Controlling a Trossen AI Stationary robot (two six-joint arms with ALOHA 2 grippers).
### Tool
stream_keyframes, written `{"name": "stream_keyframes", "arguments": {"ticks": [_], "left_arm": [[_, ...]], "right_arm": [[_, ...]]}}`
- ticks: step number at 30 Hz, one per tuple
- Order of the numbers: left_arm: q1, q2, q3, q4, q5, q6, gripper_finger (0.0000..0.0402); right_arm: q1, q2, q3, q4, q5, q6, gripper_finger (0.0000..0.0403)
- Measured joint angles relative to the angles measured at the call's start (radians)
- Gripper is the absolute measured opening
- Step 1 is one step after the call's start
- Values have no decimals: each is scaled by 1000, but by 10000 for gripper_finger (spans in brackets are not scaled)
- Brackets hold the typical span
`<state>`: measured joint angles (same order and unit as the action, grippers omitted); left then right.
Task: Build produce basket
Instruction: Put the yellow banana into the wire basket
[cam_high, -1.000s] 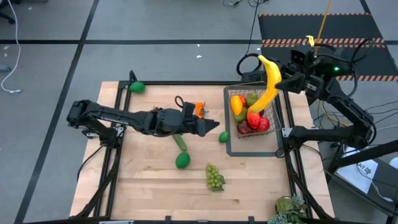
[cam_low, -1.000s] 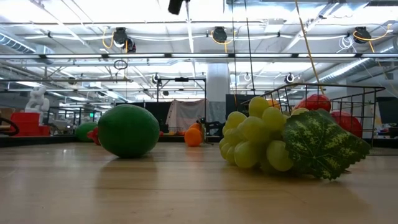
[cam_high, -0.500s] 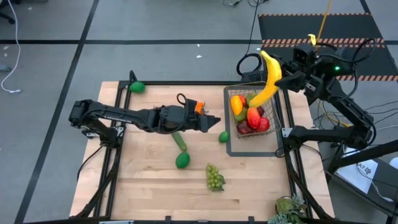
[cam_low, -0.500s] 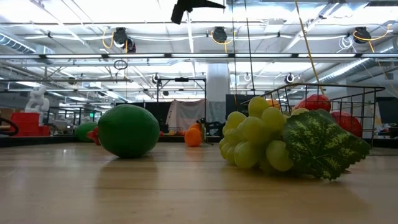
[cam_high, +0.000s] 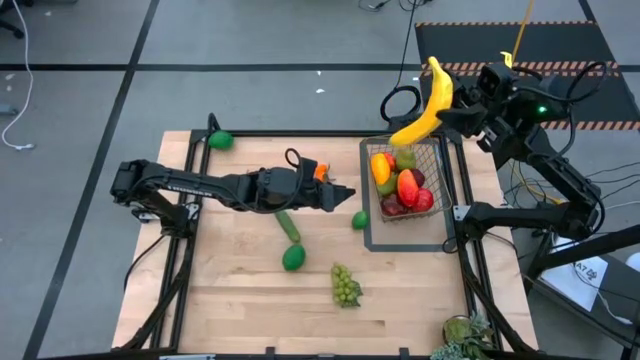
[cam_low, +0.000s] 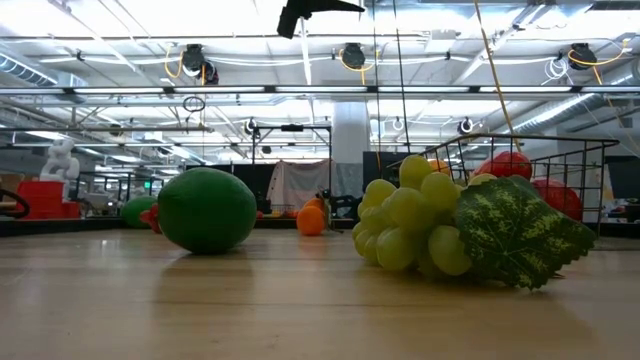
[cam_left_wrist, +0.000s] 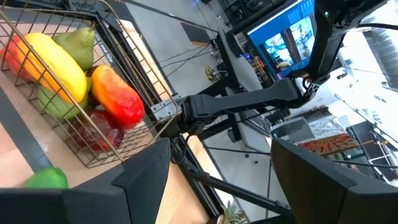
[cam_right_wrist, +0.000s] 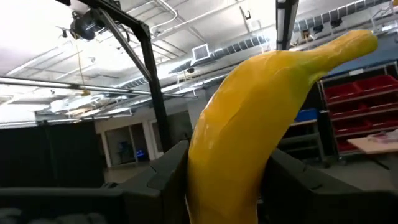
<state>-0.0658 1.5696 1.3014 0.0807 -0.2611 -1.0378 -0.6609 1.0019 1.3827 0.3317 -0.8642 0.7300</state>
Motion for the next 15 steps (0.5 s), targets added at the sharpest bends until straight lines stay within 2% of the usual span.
{"name": "stream_keyframes", "arguments": {"ticks": [6, 15], "left_arm": [[0, 0, 0, 0, 2, 0, 278], [-2, 0, 0, -1, -1, 0, 278]], "right_arm": [[0, -12, 0, 0, -2, -91, 162], [0, -67, 0, 0, -3, -339, 162]]}}
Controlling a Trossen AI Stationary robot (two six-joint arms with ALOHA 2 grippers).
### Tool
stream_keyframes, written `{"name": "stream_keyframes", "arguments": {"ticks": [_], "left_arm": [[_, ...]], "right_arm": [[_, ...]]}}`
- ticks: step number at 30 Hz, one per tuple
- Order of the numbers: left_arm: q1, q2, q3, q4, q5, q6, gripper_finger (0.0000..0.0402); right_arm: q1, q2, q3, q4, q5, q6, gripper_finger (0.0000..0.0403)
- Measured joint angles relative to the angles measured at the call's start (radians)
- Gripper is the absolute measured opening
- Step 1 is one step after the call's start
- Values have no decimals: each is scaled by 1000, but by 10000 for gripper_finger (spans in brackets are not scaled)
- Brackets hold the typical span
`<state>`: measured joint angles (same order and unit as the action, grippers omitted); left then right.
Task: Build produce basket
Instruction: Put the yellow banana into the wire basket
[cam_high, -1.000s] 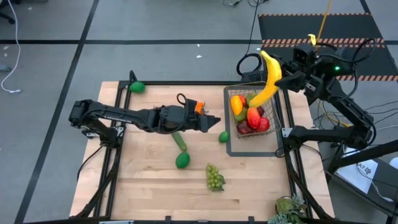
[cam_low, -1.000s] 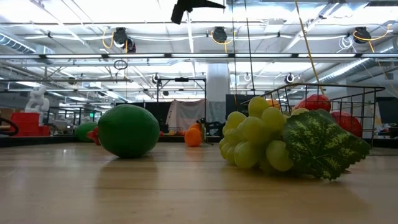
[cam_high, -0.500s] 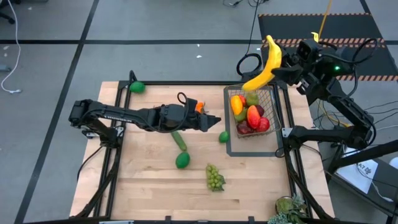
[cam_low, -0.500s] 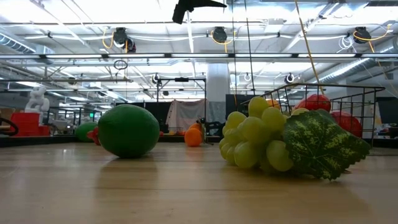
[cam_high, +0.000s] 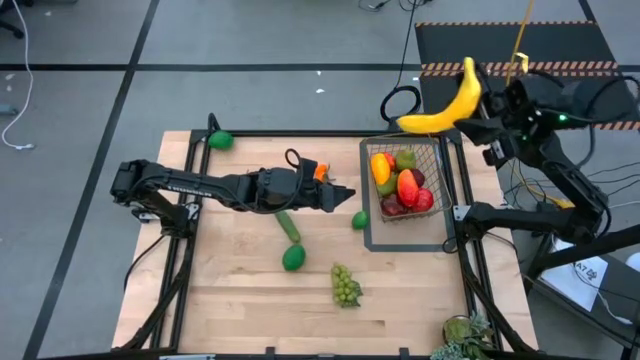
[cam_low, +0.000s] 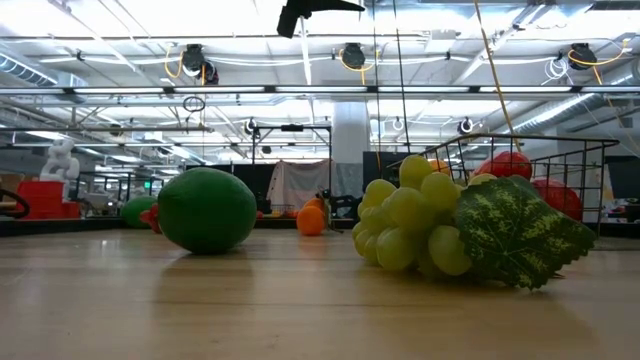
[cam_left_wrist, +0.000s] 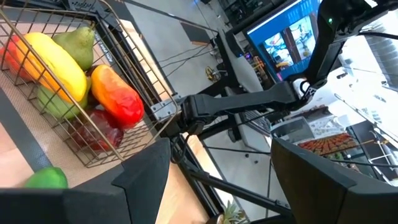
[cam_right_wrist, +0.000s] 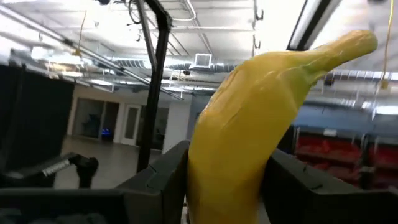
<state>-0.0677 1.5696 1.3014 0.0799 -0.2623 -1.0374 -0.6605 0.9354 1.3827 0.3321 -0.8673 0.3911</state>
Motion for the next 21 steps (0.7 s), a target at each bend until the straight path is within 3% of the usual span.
{"name": "stream_keyframes", "arguments": {"ticks": [12, 21], "left_arm": [[0, 0, 0, 0, -19, -14, 278], [1, 0, 0, 0, -19, -45, 278]], "right_arm": [[0, -67, 0, 0, 0, -96, 162], [0, -77, 0, -1, 1, 94, 162]]}}
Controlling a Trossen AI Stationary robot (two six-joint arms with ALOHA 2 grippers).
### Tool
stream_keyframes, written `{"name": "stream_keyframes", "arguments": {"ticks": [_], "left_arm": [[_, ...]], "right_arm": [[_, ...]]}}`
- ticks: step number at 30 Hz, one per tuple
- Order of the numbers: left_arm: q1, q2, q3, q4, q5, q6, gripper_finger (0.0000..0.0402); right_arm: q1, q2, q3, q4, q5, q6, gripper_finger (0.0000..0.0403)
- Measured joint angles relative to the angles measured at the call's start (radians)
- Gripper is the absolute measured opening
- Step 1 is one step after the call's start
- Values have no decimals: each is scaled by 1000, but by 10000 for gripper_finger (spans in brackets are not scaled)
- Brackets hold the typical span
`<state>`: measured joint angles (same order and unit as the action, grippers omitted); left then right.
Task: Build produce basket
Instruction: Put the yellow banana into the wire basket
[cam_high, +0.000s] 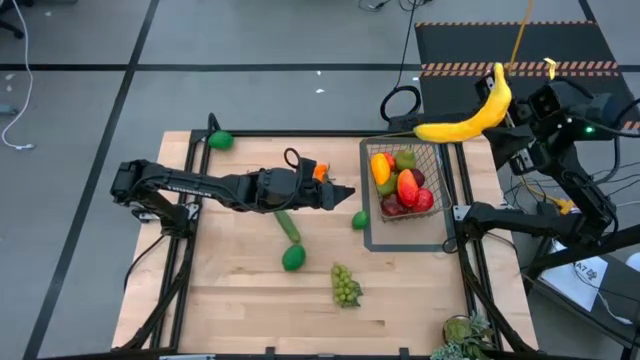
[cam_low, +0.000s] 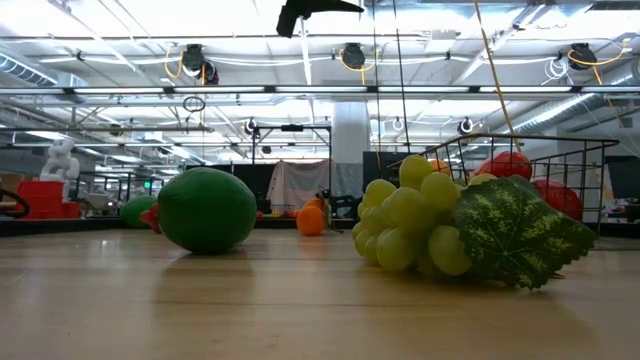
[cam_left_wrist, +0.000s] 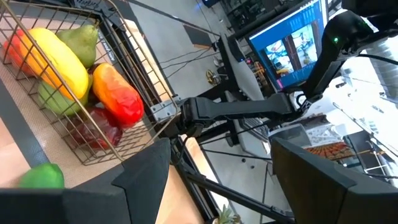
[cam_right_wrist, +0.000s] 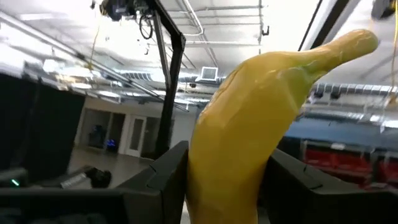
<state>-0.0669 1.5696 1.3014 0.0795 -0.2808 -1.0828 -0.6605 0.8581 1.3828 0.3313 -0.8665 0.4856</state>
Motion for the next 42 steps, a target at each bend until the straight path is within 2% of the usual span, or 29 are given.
{"name": "stream_keyframes", "arguments": {"ticks": [11, 21, 32, 37, 42], "left_arm": [[-5, 0, 0, 0, 0, -4, 278], [-39, 0, 0, 0, -12, 8, 278], [-41, 0, 0, 0, -22, 35, 278], [-46, 0, 0, -2, -22, 71, 278], [-46, -1, 0, -21, -22, 102, 278]], "right_arm": [[0, 5, 0, -8, 1, 380, 162], [0, 6, 0, -127, 30, 609, 162], [0, 6, 0, -358, 33, 629, 162], [0, 6, 0, -617, 45, 489, 162], [0, 9, -33, -855, 140, 369, 162]]}}
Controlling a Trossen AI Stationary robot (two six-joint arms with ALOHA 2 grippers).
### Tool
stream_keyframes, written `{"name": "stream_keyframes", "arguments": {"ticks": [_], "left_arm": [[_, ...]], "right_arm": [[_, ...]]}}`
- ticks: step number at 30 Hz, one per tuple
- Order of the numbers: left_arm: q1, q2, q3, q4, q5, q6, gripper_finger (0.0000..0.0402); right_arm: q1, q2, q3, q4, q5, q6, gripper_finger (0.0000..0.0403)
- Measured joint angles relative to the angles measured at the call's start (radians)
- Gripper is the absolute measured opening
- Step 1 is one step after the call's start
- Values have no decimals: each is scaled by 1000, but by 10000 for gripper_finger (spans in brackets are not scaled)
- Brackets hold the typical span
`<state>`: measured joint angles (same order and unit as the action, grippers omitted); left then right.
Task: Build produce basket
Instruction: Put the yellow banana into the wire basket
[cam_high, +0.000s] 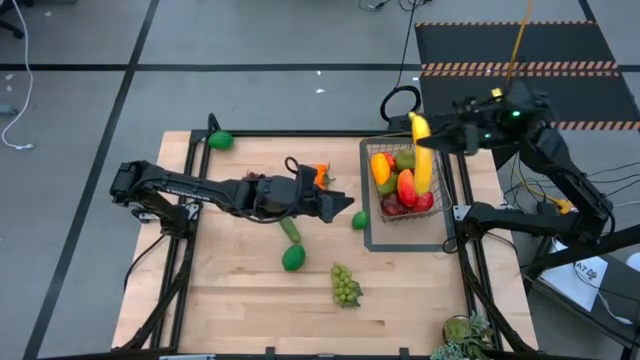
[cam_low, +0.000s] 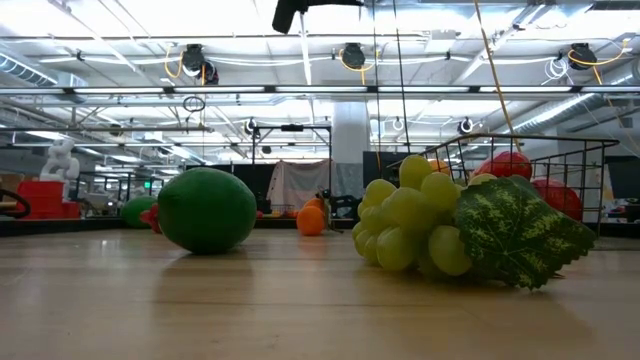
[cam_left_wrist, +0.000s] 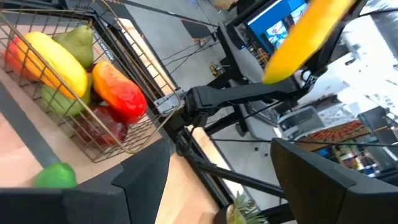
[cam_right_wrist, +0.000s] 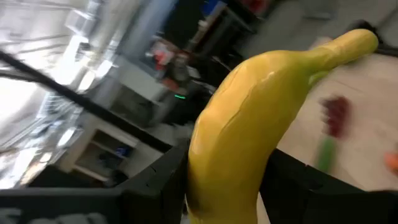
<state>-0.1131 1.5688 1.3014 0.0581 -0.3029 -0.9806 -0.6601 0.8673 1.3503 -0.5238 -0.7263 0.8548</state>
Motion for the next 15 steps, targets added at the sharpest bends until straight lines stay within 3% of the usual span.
{"name": "stream_keyframes", "arguments": {"ticks": [8, 15], "left_arm": [[-22, 0, 0, -107, 7, 10, 278], [-60, 0, 0, -218, 81, 14, 278]], "right_arm": [[0, -3, -195, 54, 20, -52, 162], [-28, -2, -418, 71, 90, -79, 162]]}}
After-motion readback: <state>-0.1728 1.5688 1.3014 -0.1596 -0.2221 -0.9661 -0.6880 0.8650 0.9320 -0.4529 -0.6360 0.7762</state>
